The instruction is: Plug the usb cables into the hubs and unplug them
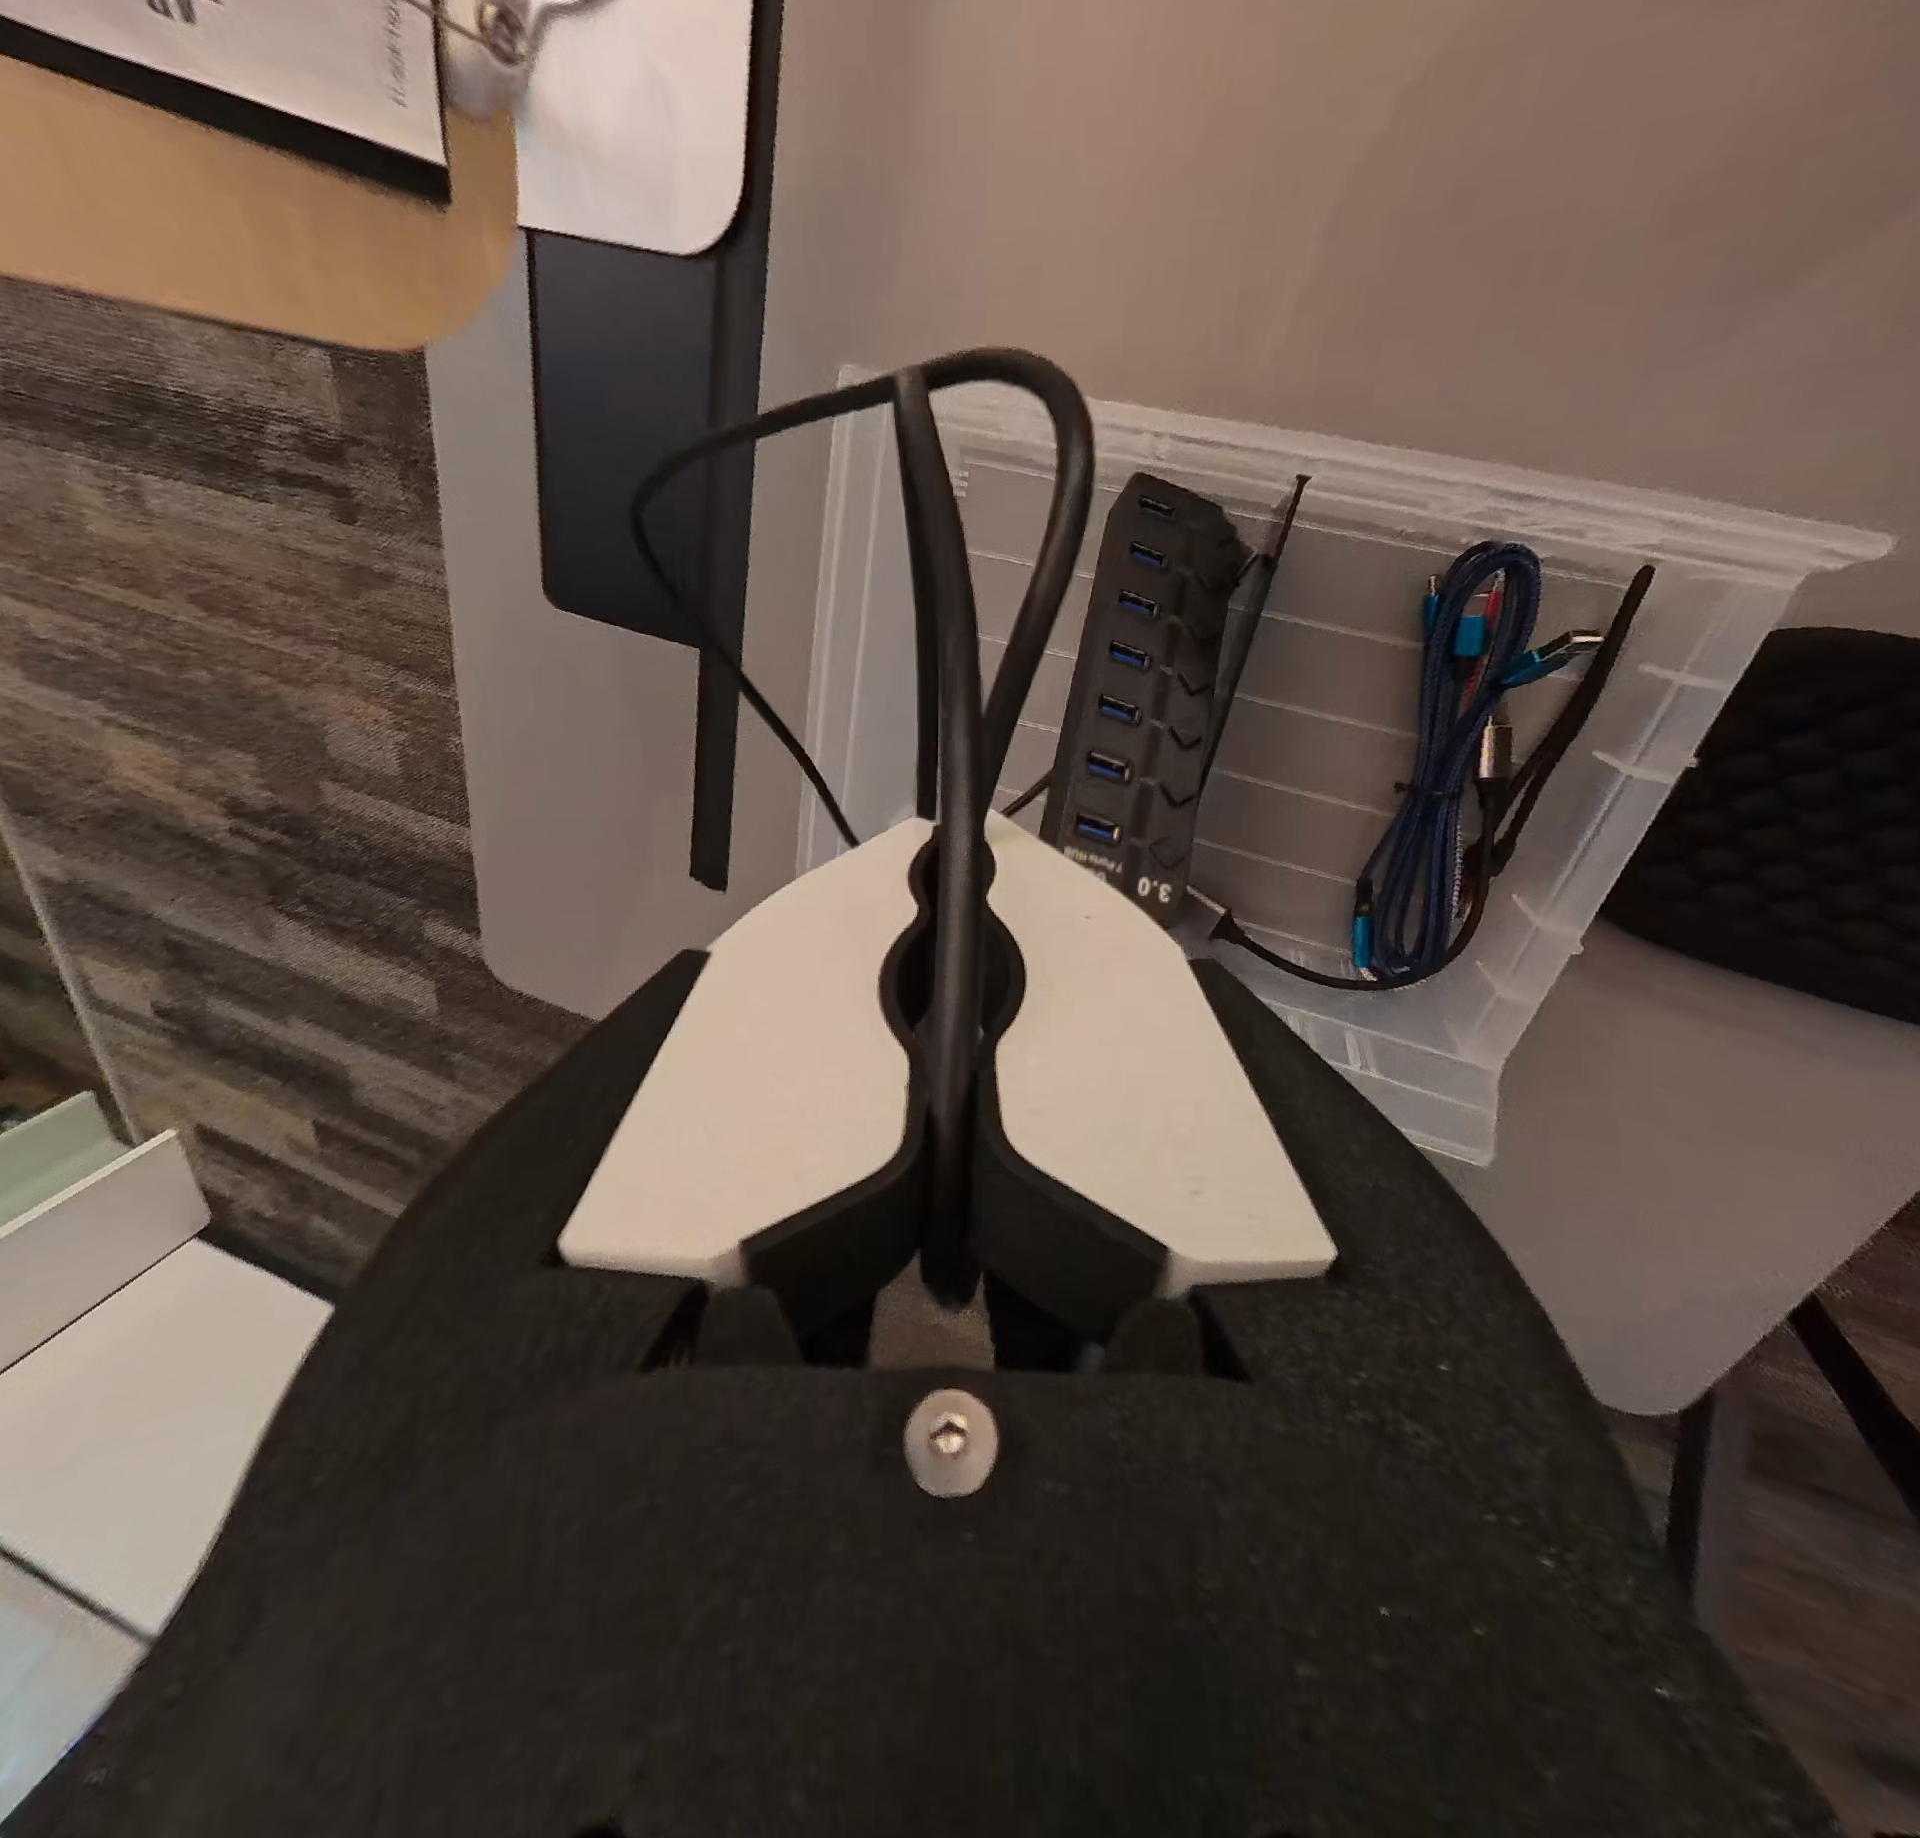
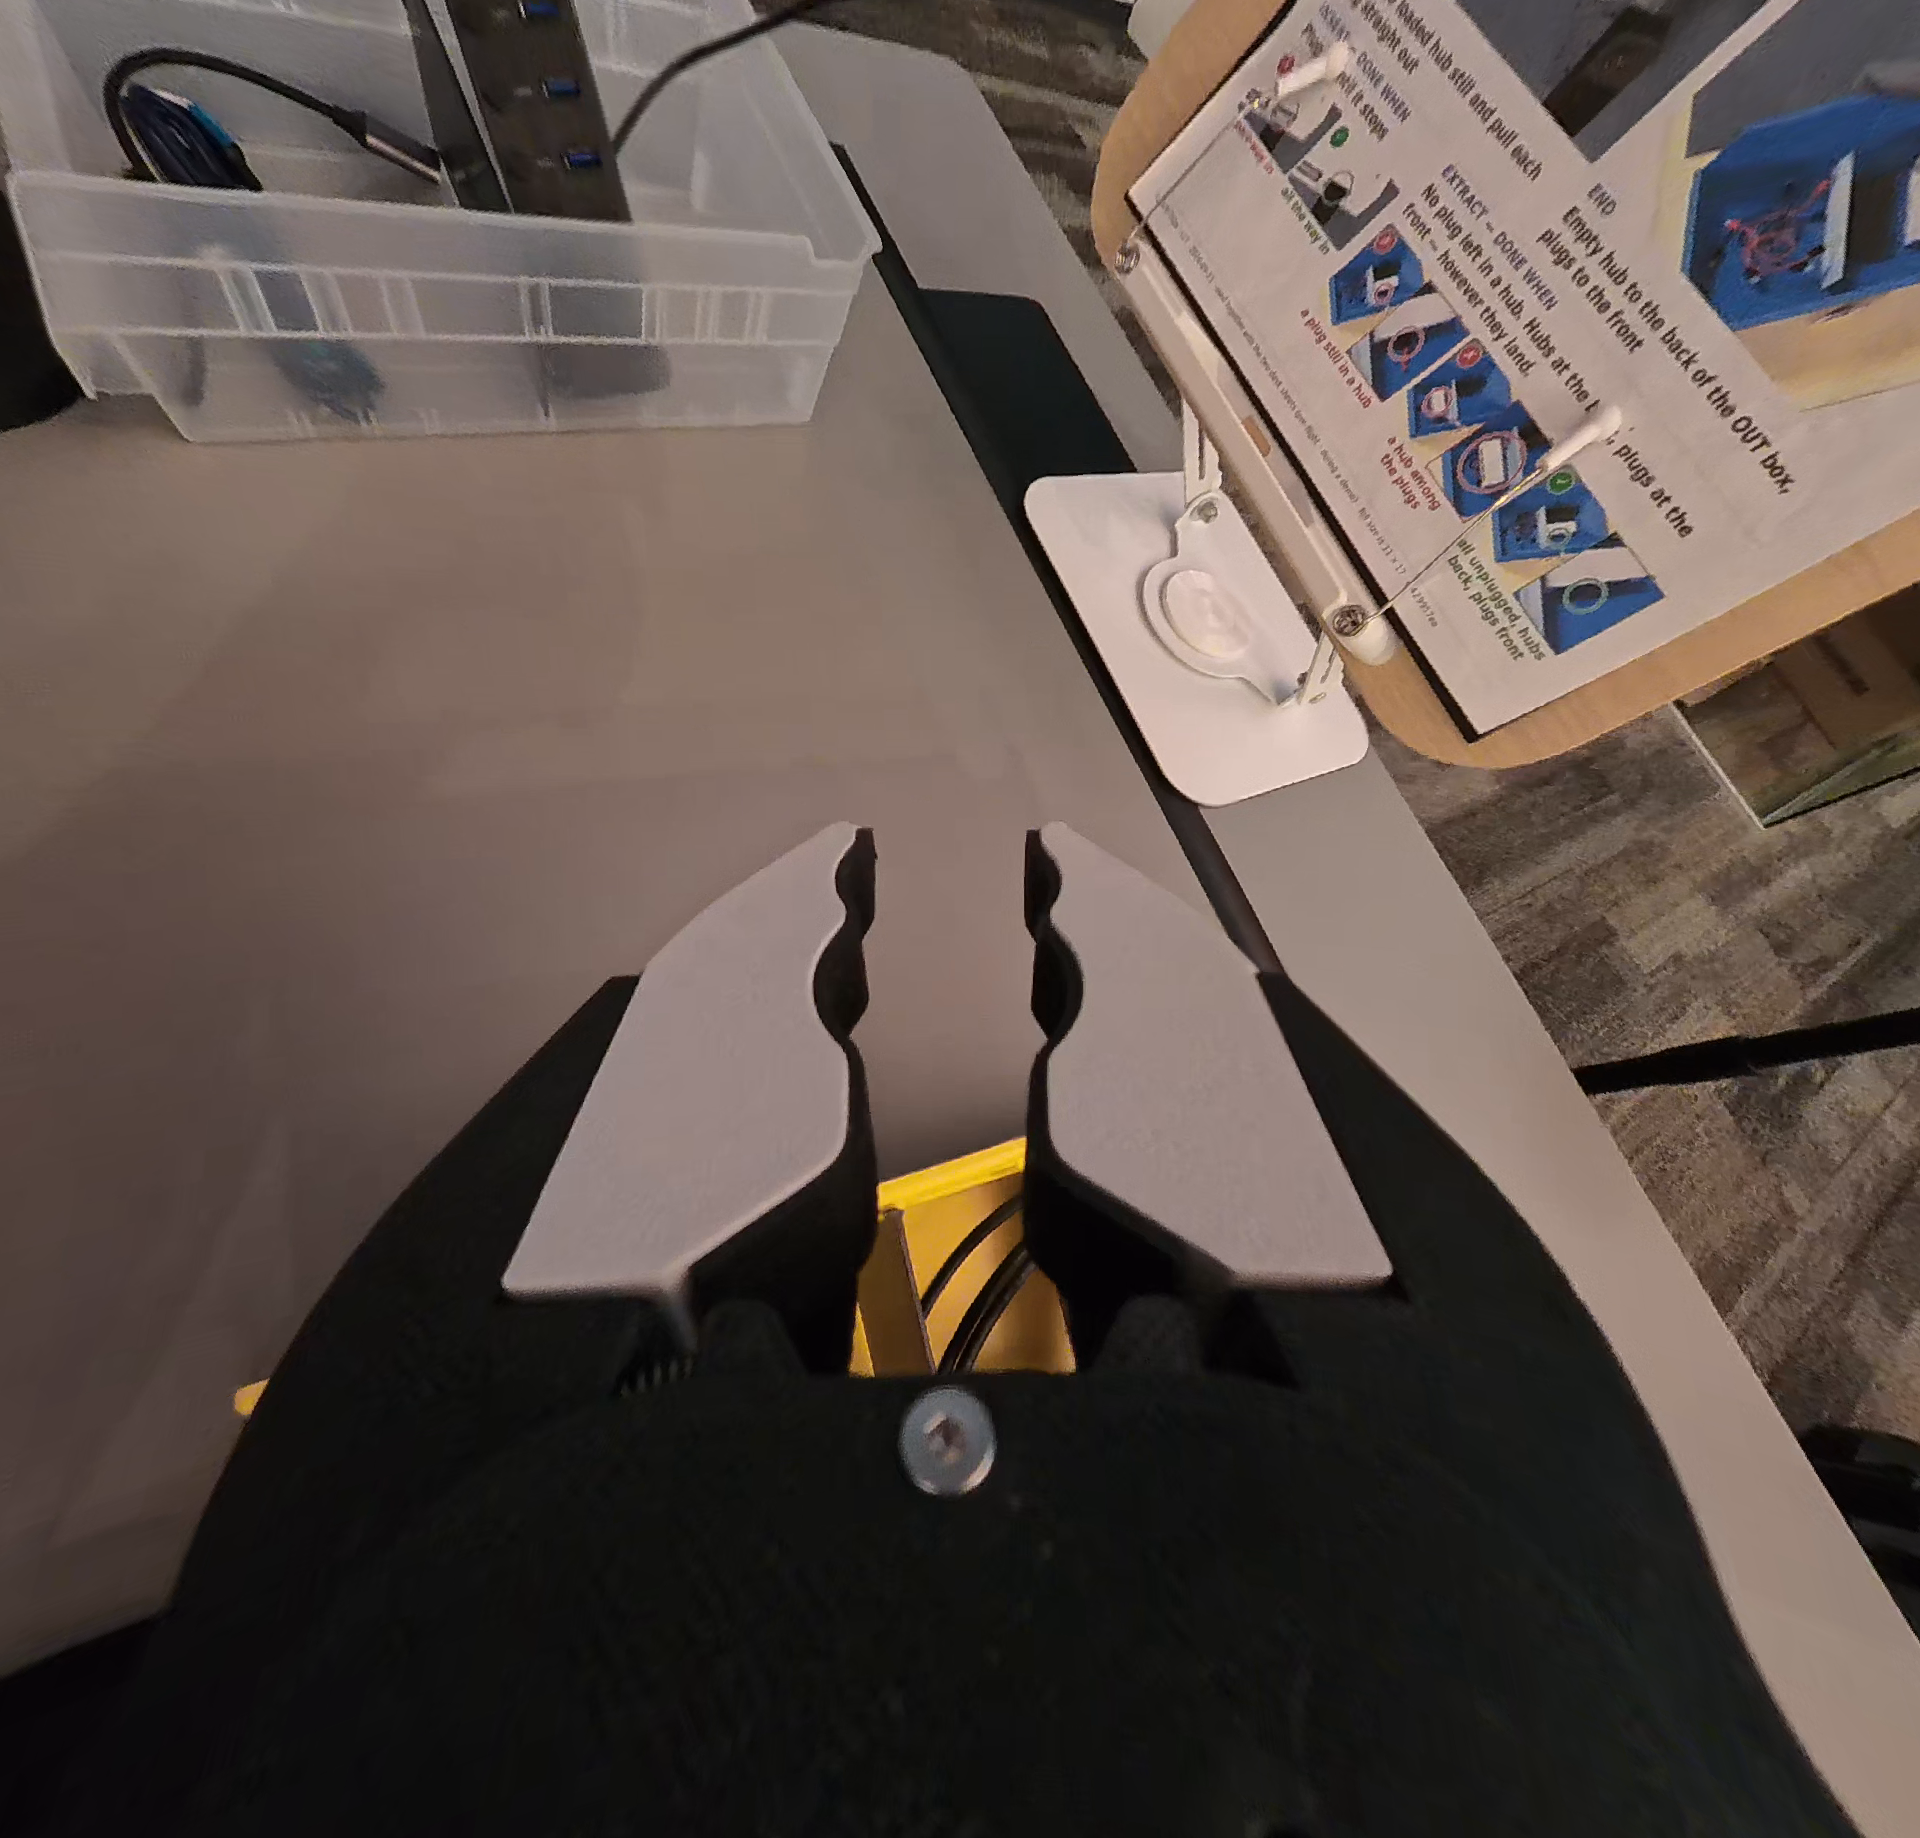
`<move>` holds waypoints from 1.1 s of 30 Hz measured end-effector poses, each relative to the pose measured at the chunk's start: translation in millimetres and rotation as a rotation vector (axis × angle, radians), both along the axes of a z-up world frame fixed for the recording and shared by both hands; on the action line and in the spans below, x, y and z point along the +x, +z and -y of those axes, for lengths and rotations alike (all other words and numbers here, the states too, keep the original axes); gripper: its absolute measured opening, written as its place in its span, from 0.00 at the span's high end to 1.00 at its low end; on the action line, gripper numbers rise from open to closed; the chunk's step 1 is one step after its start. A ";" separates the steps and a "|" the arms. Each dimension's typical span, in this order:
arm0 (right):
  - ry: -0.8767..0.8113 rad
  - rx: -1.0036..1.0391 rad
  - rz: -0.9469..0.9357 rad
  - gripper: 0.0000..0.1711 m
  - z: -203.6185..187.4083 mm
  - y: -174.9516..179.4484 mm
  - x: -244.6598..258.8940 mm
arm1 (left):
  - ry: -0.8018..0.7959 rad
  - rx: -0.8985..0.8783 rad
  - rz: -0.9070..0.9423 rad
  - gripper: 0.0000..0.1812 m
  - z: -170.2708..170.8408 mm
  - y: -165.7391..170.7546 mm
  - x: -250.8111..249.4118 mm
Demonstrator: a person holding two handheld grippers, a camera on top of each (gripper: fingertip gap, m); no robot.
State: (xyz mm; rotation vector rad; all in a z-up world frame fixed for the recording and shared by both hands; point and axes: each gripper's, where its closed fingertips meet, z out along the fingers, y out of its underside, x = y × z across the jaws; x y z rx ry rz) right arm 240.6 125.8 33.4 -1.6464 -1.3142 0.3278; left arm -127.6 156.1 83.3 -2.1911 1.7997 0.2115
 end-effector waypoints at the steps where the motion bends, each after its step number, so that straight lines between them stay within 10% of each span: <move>1: 0.005 0.007 -0.011 0.83 1.7 3.2 -0.1 | 0.000 0.012 -0.008 1.00 1.9 5.8 3.2; 19: 0.278 0.044 -0.222 0.80 44.0 14.5 -120.5 | 0.008 0.195 -0.097 1.00 14.5 108.0 57.9; 25: 0.232 -0.036 -0.640 0.56 42.6 43.3 -202.2 | 0.022 0.218 -0.082 1.00 18.2 134.5 69.8; 33: 0.097 0.154 -0.535 0.52 -1.3 8.5 -297.3 | 0.029 0.253 -0.079 1.00 19.4 160.7 84.5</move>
